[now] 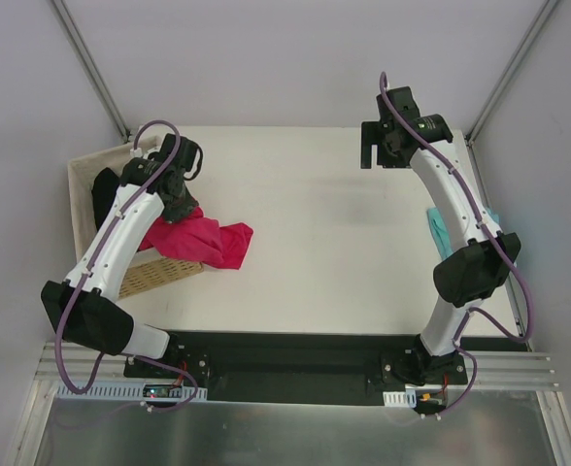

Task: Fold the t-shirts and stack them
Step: Move the tshirt to the center of the board

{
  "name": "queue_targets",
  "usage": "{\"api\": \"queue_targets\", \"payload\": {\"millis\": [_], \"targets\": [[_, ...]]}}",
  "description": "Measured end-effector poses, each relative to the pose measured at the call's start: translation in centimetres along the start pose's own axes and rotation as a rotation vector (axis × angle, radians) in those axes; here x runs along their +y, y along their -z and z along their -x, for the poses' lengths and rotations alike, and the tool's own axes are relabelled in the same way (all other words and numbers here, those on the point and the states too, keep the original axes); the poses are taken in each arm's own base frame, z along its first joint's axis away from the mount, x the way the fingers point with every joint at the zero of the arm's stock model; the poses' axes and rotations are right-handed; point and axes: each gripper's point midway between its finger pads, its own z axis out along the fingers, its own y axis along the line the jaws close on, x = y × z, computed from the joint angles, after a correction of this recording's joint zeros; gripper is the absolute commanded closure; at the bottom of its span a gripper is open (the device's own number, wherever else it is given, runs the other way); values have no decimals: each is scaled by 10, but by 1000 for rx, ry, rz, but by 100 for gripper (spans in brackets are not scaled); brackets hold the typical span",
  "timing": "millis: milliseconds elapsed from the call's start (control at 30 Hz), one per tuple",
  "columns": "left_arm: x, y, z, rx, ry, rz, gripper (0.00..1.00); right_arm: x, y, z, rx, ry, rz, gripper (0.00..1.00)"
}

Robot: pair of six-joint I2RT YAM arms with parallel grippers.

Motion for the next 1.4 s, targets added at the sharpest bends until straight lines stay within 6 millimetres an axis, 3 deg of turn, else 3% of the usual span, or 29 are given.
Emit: {"api": "queue_targets", "payload": {"millis": [467, 733, 967, 1233, 1400], "targets": [[1, 14, 3, -28, 17, -49, 100, 7, 0, -4, 12, 16, 9, 0], [-17, 12, -4, -8, -37, -167, 100, 11, 1, -5, 12, 13, 17, 1], [-23, 37, 7, -76, -64, -279, 100, 14, 1, -5, 11, 10, 20, 0], [-54, 74, 31, -123, -109, -452, 100, 16, 2, -5, 11, 7, 24, 0], [-75, 76, 26, -80, -186, -525, 100, 17, 3, -4, 8, 5, 26, 0]]}}
